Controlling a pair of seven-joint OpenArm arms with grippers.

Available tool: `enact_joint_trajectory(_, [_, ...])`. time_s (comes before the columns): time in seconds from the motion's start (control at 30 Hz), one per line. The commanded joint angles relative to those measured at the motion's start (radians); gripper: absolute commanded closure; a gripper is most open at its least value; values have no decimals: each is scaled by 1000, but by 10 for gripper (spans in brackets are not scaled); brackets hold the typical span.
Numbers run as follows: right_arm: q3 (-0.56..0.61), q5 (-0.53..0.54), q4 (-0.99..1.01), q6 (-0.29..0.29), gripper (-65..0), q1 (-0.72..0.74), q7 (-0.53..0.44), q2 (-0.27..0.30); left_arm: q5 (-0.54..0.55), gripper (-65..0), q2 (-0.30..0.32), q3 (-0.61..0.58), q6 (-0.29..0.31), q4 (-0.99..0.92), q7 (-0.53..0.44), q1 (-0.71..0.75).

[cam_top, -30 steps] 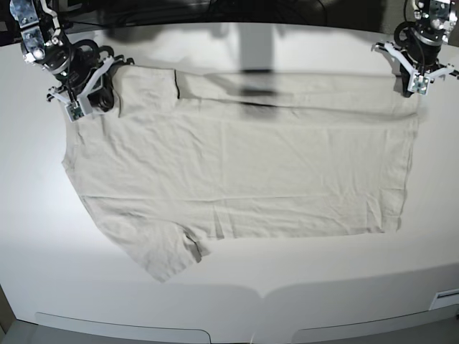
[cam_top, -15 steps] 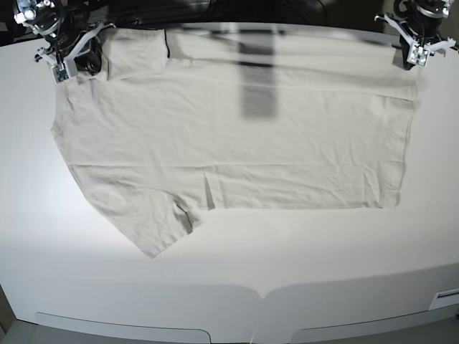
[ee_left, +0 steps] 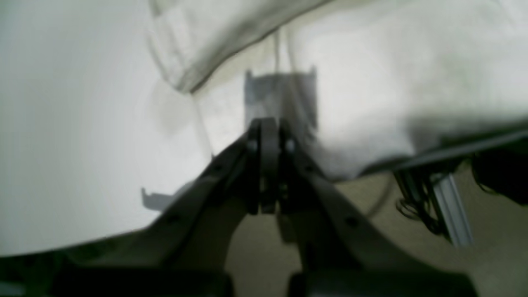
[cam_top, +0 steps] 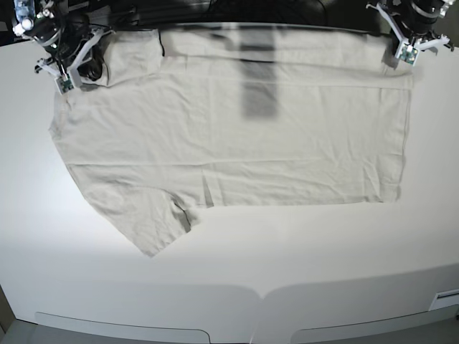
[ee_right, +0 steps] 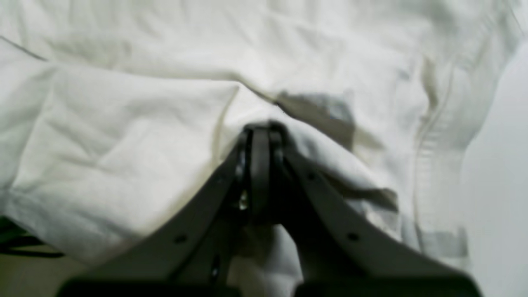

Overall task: Fold the T-shirt properly
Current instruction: 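Pull the folded shoulder edge with both grippers toward the robot, then release the shirt and move both grippers to the hem corners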

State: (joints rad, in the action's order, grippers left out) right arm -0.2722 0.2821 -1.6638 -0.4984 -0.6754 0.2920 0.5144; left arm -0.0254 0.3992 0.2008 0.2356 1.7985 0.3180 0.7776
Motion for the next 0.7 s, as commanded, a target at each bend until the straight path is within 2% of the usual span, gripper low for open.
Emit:
enact_joint_trajectory(0.0, [-6,10,-26,0,0,16,-22,15,14,0,17,32,-16,29,-23,-14])
enact_joint_trajectory(0.07, [-6,9,-40,0,-1,46,-22,15,36,0,17,69,-15,32,-13,-48])
enact_joint_trajectory(0.13, [-6,10,-53,-1,-54,73,-15,15,37,-1,17,101,-15,32,3,-83])
enact_joint_trajectory(0.2, [-6,10,-63,-2,-96,102,-6,15,65,-63,17,131,-15,32,2,-117])
enact_joint_trajectory(0.27, [-6,10,-64,-3,-120,140,9,15,142,-117,17,155,-10,32,2,-154])
enact_joint_trajectory(0.33, [-6,10,-64,-8,-130,184,48,14,232,-171,17,172,43,32,3,-197])
enact_joint_trajectory(0.43, [-6,10,-64,-68,-171,253,103,14,371,-236,17,174,137,13,21,-278])
enact_joint_trajectory(0.53, [-6,11,-64,-90,-208,311,106,14,474,-252,17,174,198,-57,92,-393])
enact_joint_trajectory(0.67, [-6,13,-64,-99,-212,364,106,14,529,-252,17,174,280,-244,122,-564])
